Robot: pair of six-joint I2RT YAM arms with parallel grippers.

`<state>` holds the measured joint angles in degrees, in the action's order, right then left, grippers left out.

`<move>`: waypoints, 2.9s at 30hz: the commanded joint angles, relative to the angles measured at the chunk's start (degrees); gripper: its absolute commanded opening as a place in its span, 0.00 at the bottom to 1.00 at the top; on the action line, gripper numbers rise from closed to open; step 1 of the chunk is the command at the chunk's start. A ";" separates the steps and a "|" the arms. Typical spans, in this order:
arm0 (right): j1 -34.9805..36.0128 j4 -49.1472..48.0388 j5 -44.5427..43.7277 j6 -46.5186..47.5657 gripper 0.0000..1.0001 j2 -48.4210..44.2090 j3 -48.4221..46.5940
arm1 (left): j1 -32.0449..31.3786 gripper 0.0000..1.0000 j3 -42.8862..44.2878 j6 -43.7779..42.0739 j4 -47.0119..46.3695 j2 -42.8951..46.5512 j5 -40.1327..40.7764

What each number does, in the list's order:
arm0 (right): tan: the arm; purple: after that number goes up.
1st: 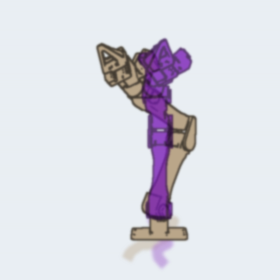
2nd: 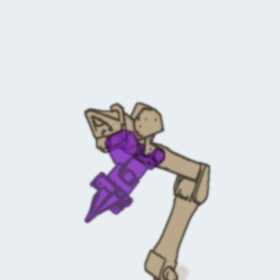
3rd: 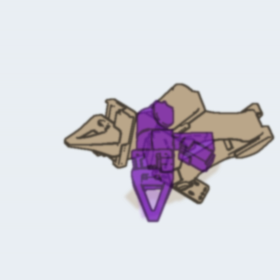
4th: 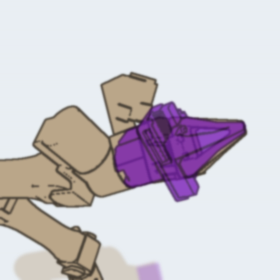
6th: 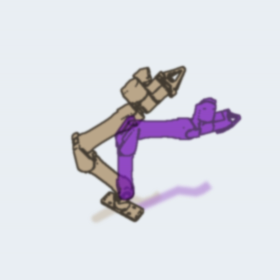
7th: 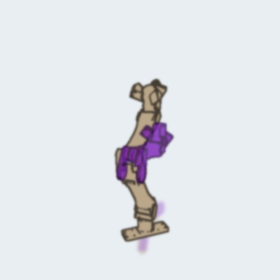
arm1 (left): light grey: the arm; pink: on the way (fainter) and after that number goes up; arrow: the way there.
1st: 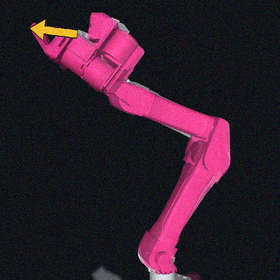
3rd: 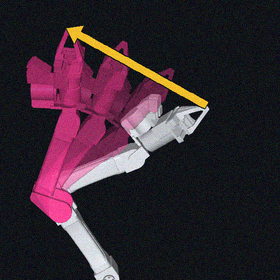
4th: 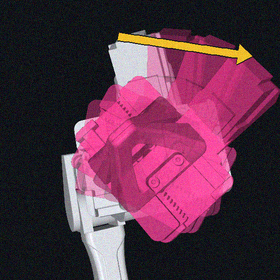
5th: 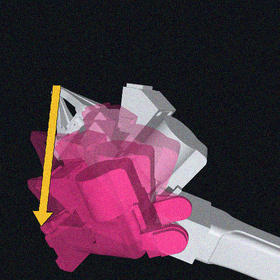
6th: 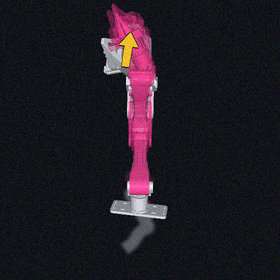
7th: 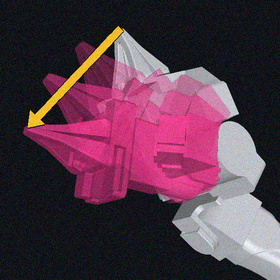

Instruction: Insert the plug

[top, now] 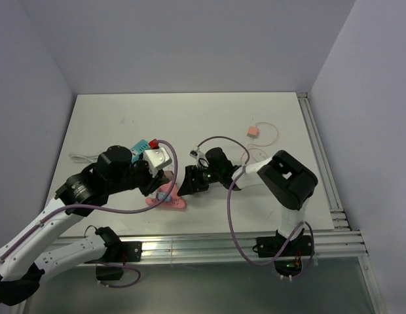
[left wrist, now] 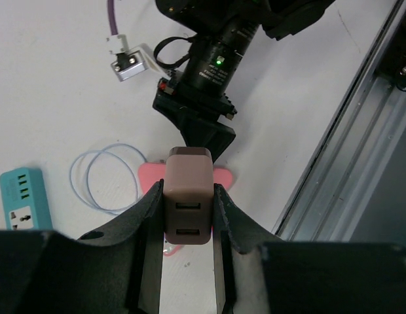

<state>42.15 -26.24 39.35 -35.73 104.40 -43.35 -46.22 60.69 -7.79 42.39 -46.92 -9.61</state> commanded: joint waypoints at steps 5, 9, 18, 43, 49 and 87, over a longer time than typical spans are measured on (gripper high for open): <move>0.56 -6.19 3.36 -0.22 0.70 2.91 -3.93 | -0.19 0.00 0.22 -1.52 -4.69 -0.63 -5.24; 0.39 -7.51 2.66 -1.54 0.69 3.79 -4.90 | -0.19 0.00 -0.13 -1.61 -5.12 -0.11 -7.00; 0.47 -9.97 5.73 -3.65 0.59 8.36 -7.71 | -0.72 0.00 0.75 -2.23 -1.79 0.42 -7.18; 0.30 -10.07 6.26 -6.47 0.00 11.00 -9.38 | -13.37 0.00 -4.87 -19.36 -1.17 -6.34 0.46; 0.30 -11.11 5.47 -6.90 0.00 11.09 -8.59 | -16.89 0.00 -7.16 -20.51 -1.87 -14.69 2.84; 0.39 -14.54 7.32 -6.37 0.00 10.91 -5.78 | -7.92 0.00 -12.78 -21.21 -6.45 -22.61 5.12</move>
<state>42.24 -37.65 45.34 -42.83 115.33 -49.39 -54.37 48.93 -27.42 35.38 -71.64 -5.39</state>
